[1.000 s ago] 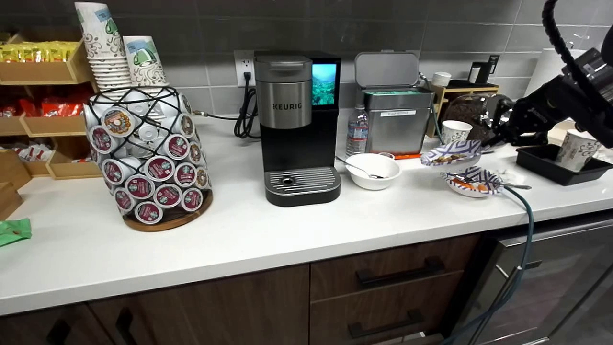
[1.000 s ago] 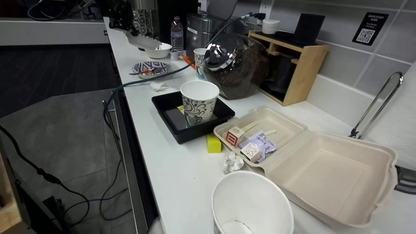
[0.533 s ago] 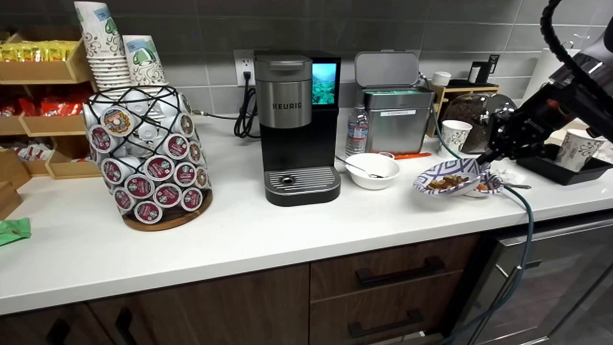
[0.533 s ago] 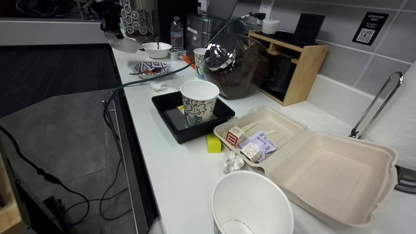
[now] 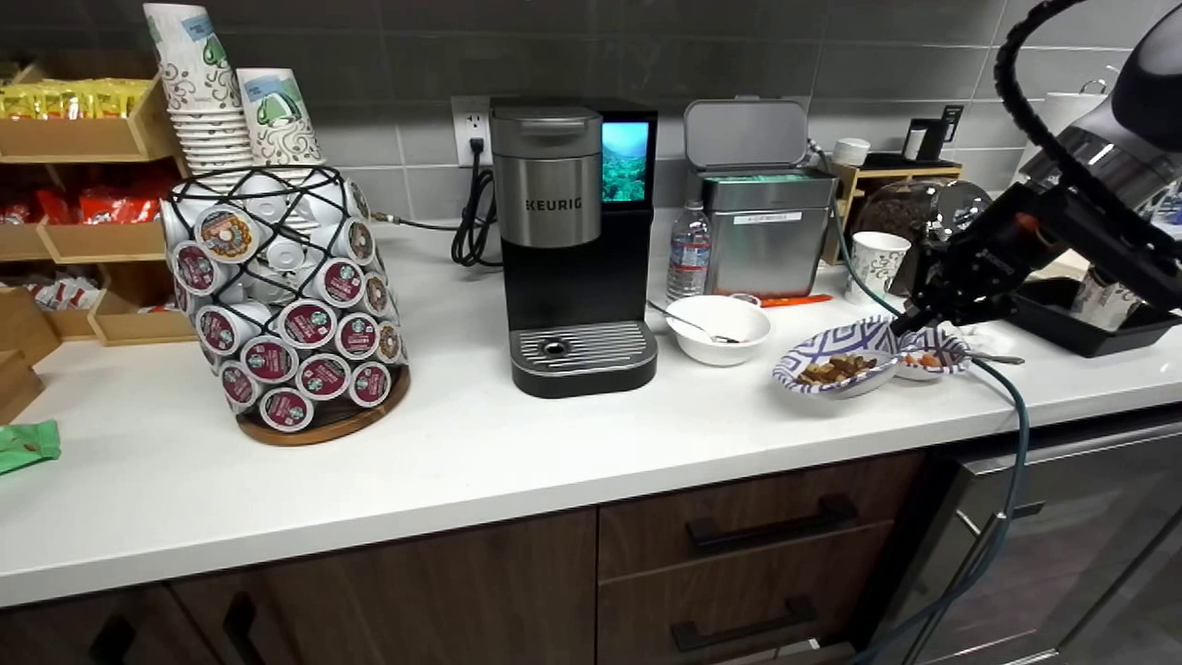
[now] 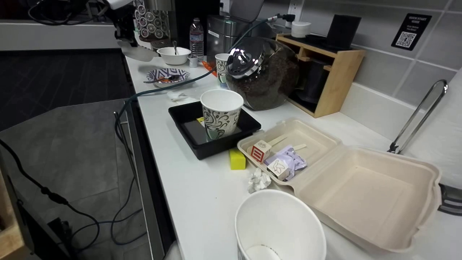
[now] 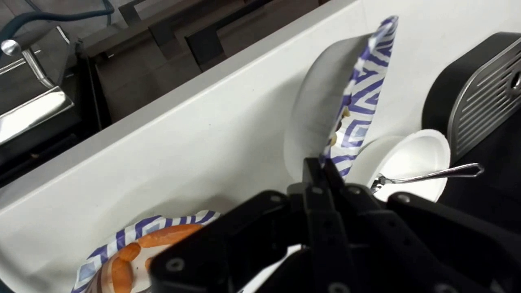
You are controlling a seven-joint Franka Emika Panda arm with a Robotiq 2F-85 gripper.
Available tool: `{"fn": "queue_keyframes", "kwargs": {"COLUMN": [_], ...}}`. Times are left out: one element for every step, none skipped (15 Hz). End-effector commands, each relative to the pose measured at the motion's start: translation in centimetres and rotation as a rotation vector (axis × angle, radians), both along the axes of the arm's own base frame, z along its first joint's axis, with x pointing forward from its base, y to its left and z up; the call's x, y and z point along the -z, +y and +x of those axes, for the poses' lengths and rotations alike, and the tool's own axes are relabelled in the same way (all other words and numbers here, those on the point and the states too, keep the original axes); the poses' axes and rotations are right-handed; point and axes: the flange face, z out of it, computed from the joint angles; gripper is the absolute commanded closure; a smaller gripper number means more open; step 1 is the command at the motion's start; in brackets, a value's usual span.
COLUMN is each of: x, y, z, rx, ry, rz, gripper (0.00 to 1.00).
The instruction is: Remove the bowl from the top of the coffeemaker and put it on the counter.
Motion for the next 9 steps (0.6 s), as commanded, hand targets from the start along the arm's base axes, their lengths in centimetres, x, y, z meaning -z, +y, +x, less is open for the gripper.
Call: {"fn": "queue_keyframes", "kwargs": {"x": [1.5,1.8,2.0,2.1,2.3,2.7,3.0,3.3,3.7], "y": [0.3,0.3,0.3,0.3,0.2,0.2,0.0,-0.2,-0.4], "z": [1.4,1.8,2.1,2.5,2.9,3.3,3.7,3.9,4.1], "rx": [0.001,0.001,0.002,0.004,0.005,0.006,0.009,0.007,0.008], "ry": [0.009,0.009,0.011,0.011,0.008,0.008,0.007,0.005,-0.004], "rz": [0.002,-0.002,-0.001,-0.001,-0.008,-0.016,-0.03,-0.049,-0.071], "gripper": [0.99,0.99,0.99,0.99,0.99,0.99,0.99,0.99,0.99]}}
